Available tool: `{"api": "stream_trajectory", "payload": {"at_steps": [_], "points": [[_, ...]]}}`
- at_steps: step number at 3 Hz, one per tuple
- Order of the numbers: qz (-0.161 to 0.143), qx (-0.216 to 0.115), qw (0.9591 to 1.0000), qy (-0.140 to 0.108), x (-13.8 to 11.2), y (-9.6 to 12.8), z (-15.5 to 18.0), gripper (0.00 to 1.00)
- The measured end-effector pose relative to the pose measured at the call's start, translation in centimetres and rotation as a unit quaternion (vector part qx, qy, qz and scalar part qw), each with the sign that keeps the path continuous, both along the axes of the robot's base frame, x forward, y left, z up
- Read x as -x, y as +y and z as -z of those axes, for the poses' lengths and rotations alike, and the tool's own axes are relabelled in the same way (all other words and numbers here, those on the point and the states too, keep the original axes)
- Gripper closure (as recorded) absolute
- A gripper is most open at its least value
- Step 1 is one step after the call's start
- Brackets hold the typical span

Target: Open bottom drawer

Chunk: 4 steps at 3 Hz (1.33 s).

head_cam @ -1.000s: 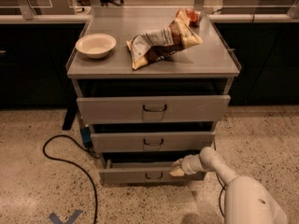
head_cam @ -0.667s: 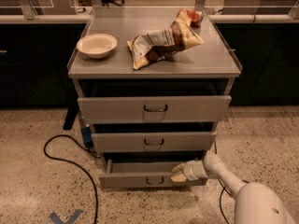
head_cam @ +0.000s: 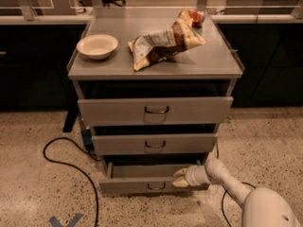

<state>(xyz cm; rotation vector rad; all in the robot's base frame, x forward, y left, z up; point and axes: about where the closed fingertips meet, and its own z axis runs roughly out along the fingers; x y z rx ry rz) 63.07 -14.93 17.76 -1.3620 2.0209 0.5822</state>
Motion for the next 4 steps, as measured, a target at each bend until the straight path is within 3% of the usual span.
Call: {"api": "stream_trajectory", "payload": {"at_steps": [1,2,3,4], "points": [[0.000,0.000,1.0000,0.000,0.0,-0.4,-0.4,1.00],[-0.002,0.004,0.9998,-0.021,-0.4,-0.8,-1.1,1.00],[-0.002,0.006,0.9996,-0.026,2.5,-1.2,-0.3,1.00],[0.000,0.013,0.9989,-0.046,3.9,-1.9,-0.7,1.00]]}}
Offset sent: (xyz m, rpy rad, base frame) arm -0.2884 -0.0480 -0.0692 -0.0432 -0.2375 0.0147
